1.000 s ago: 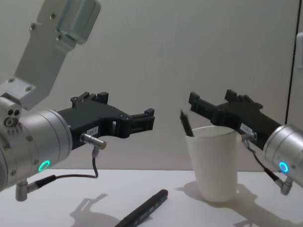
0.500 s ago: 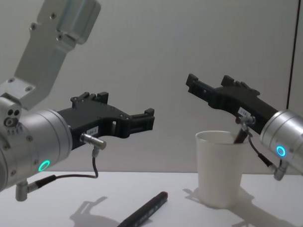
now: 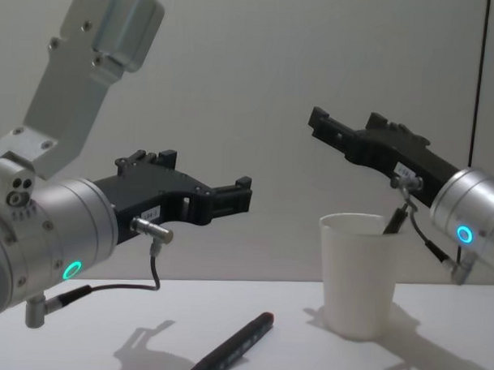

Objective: Place the pen into the pen holder.

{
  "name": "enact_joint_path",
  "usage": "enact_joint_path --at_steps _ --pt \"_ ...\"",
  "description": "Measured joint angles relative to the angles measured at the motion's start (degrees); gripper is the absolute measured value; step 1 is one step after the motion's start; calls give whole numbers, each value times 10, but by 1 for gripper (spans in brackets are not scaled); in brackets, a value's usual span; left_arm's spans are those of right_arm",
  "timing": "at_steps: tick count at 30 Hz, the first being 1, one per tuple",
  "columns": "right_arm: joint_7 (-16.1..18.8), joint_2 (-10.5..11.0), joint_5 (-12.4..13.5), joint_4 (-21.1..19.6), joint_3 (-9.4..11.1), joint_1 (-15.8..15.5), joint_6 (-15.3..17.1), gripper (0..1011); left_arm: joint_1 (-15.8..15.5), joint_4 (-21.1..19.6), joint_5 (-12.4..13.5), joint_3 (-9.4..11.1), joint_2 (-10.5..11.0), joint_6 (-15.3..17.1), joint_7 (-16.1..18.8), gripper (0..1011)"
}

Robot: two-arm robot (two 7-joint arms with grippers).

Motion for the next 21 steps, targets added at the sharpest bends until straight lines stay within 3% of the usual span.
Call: enact_joint_path --at_steps 21 --pt "-62 29 -18 -119 10 -63 51 1001 0 0 0 0 0 0 0 1003"
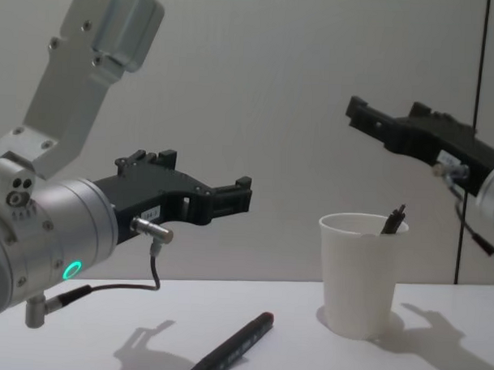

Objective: Place the pen into the pen holder.

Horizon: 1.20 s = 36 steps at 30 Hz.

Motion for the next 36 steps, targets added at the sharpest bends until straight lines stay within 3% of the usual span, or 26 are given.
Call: enact_joint_path --at_steps 6,17,36 --pt "-21 10 -7 -36 5 -19 15 1001 0 0 0 0 0 0 0 1003" --pt "-31 21 -7 -55 3 -35 28 1001 0 0 0 0 0 0 0 1003" --pt "-98 97 -9 -179 -8 -139 113 1001 0 0 0 0 0 0 0 1003"
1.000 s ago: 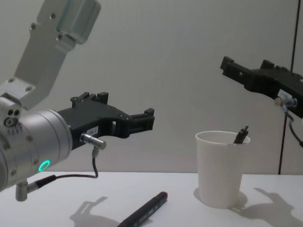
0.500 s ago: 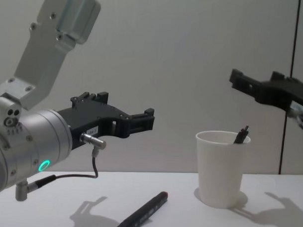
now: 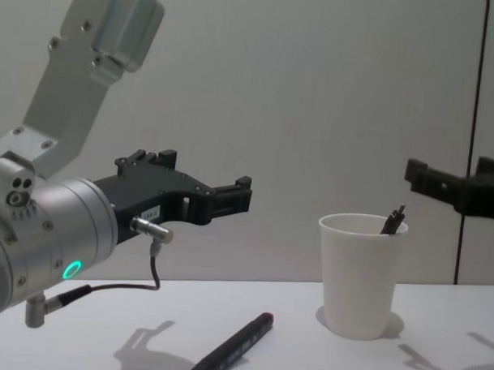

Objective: Place the pen into the pen holder.

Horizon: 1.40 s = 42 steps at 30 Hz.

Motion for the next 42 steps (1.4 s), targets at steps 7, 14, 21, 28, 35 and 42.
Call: enact_joint_path --at_steps 7,14,21,28,35,42 --pt "-21 24 -1 -39 -4 -32 27 1002 0 0 0 0 0 0 0 1003" --pt "-40 45 -1 -73 -7 -61 50 1001 0 0 0 0 0 0 0 1002" --pt "-43 49 -1 -79 -7 -67 54 1001 0 0 0 0 0 0 0 1003" --pt "-43 49 -1 -79 -7 -67 54 1001 0 0 0 0 0 0 0 1002" --pt "-43 49 -1 -79 -7 -67 54 1002 0 0 0 0 0 0 -1 1002" --pt "-43 49 -1 -79 -7 -67 54 1002 3 -6 -14 -4 6 3 -18 1003"
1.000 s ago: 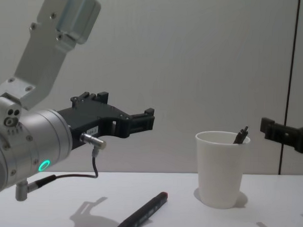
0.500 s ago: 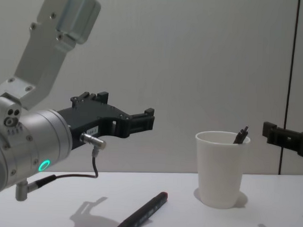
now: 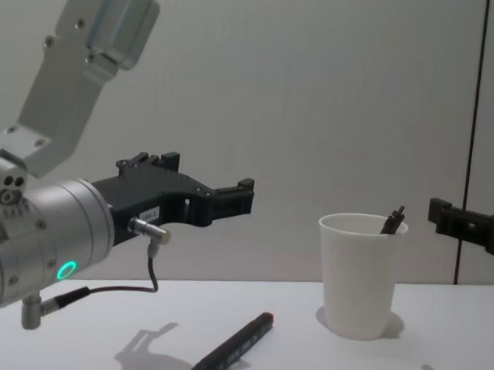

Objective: Place the pen into the pen holder.

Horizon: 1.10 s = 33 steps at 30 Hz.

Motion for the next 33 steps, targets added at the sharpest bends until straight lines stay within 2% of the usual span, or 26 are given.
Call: enact_joint_path --at_steps 16,21,33 --pt "0 0 0 0 0 0 0 1001 27 -40 -54 -11 30 40 -34 1003" --pt "0 0 0 0 0 0 0 1001 41 -58 -74 -13 43 74 -44 1003" --pt "0 0 0 0 0 0 0 1002 56 -71 -87 -10 53 137 -64 1003"
